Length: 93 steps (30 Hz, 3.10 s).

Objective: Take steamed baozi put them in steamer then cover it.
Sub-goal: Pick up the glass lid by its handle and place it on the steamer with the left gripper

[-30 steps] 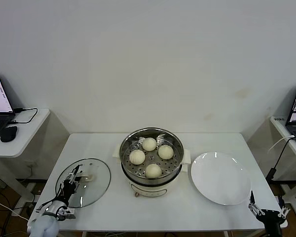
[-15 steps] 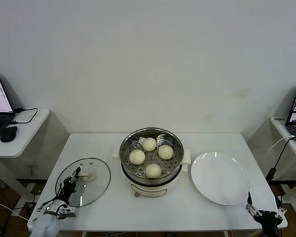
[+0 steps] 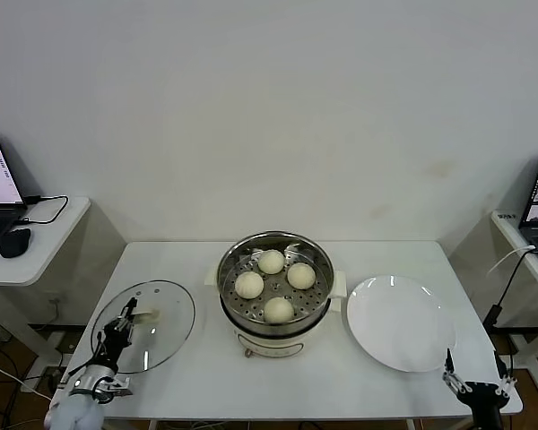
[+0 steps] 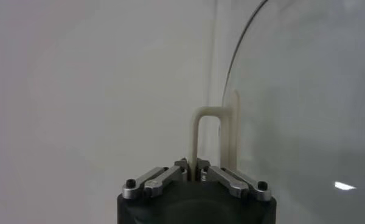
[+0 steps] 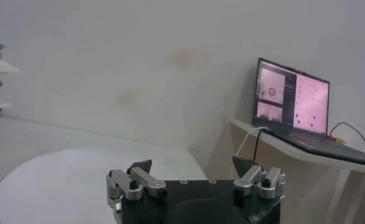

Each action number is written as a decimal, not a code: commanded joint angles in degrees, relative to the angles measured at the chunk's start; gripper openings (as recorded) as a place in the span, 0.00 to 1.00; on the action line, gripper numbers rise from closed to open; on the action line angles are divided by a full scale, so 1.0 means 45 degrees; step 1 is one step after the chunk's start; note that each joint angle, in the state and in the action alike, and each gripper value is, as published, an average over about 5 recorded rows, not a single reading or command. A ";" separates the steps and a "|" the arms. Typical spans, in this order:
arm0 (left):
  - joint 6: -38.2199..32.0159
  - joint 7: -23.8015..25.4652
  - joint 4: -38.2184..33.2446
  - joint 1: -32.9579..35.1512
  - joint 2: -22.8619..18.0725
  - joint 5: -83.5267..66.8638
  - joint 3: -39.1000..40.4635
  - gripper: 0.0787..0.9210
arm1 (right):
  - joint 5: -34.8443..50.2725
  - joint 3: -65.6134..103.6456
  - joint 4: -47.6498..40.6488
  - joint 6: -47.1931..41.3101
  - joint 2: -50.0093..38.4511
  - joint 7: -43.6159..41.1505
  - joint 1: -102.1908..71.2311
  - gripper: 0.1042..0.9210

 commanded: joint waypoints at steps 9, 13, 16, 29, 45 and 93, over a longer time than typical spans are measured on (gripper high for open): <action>0.3510 0.3674 -0.7680 0.3009 0.2039 -0.1725 -0.2542 0.08 | -0.0442 -0.0504 0.0358 0.0087 0.0077 -0.0005 -0.0239 0.88; 0.4442 0.4344 -0.8895 0.2628 0.2575 -0.2449 -0.1615 0.08 | -0.0676 -0.0755 0.0332 0.0186 0.0135 0.0033 -0.0266 0.88; 0.4897 0.4703 -0.9517 0.1992 0.2853 -0.2278 -0.0721 0.08 | -0.0962 -0.0965 0.0278 0.0273 0.0221 0.0133 -0.0232 0.88; 0.6943 0.5820 -0.8859 -0.2551 0.2050 -0.0665 0.5317 0.08 | -0.2349 -0.1268 -0.0019 0.0523 0.0518 0.0871 0.0035 0.88; 0.7612 0.7130 -0.6889 -0.4407 -0.2084 0.2425 0.7728 0.08 | -0.2860 -0.1166 -0.0183 0.0498 0.0511 0.1089 0.0325 0.88; 0.7530 0.7001 -0.4989 -0.4359 -0.3410 0.3549 0.7878 0.08 | -0.2873 -0.1262 -0.1051 0.0677 0.0435 0.1018 0.0584 0.88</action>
